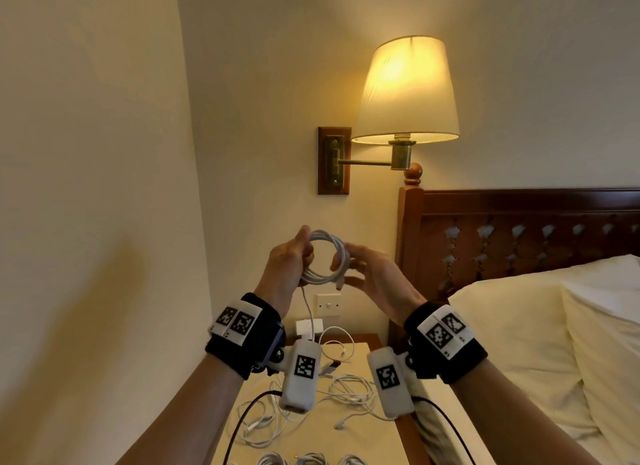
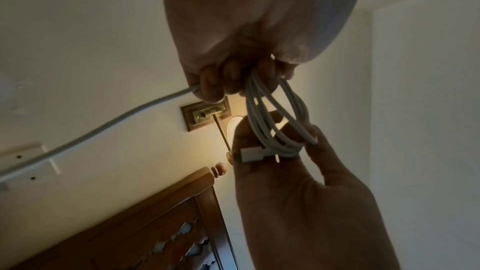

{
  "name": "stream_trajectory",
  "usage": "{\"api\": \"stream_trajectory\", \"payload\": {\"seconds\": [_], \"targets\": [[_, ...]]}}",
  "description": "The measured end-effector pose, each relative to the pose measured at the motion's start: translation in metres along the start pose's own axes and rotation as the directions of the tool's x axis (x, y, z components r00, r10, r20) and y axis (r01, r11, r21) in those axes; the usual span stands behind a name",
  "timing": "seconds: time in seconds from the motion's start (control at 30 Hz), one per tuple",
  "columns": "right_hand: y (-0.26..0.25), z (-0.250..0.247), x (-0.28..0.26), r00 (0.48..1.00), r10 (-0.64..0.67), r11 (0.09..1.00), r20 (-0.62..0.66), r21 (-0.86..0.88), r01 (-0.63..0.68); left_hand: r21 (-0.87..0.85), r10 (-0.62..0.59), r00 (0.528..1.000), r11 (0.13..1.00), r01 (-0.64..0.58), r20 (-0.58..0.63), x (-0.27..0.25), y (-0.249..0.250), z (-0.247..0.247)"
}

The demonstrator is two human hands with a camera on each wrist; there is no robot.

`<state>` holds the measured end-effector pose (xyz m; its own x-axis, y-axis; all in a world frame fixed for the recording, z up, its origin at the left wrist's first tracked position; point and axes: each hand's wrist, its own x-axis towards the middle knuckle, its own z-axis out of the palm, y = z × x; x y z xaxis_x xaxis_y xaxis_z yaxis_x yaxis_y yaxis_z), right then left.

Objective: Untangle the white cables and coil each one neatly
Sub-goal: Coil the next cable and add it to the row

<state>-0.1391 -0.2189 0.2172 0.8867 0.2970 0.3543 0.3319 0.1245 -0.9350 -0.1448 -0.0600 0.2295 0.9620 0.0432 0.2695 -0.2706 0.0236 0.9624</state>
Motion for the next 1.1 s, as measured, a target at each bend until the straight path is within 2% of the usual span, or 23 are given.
{"api": "stream_trajectory", "payload": {"seconds": [0.07,0.17,0.27,0.43,0.57,0.7,0.8,0.93,1.0,1.1], "targets": [[-0.005,0.004,0.006,1.000,-0.003,0.988,-0.022,0.152,0.006,0.013,0.015,1.000,1.000,-0.015,0.001,0.001,-0.001,0.003],[-0.010,0.011,0.008,0.999,-0.025,0.931,0.048,0.364,0.005,0.041,0.103,0.994,0.994,-0.104,0.026,0.004,0.000,0.004],[-0.013,0.010,0.009,0.994,-0.060,0.915,0.089,0.402,0.019,0.101,0.158,0.986,0.982,-0.161,0.045,0.008,0.003,-0.001],[-0.018,0.009,0.008,0.990,-0.077,0.867,0.116,0.498,0.009,0.100,0.244,0.967,0.963,-0.251,0.077,0.015,0.005,-0.003],[-0.023,-0.001,0.008,0.992,-0.078,0.819,0.101,0.574,0.006,0.289,0.450,0.880,0.832,-0.474,0.150,0.020,-0.006,-0.014],[-0.035,-0.029,0.008,0.994,-0.060,0.789,0.089,0.615,-0.008,0.427,0.525,0.830,0.717,-0.551,0.189,0.028,-0.040,-0.047],[-0.034,-0.036,0.006,0.996,-0.016,0.827,0.082,0.562,-0.033,0.455,0.515,0.839,0.713,-0.534,0.177,0.032,-0.061,-0.060],[-0.033,-0.036,0.004,1.000,-0.005,0.821,0.027,0.571,-0.011,0.422,0.450,0.888,0.790,-0.445,0.094,0.039,-0.076,-0.064],[-0.034,-0.037,0.004,1.000,-0.004,0.824,-0.002,0.567,0.005,0.419,0.384,0.922,0.831,-0.365,0.042,0.038,-0.080,-0.063],[-0.034,-0.036,0.006,1.000,-0.007,0.843,-0.021,0.538,0.017,0.366,0.203,0.979,0.913,-0.180,-0.024,0.033,-0.082,-0.052]]}}
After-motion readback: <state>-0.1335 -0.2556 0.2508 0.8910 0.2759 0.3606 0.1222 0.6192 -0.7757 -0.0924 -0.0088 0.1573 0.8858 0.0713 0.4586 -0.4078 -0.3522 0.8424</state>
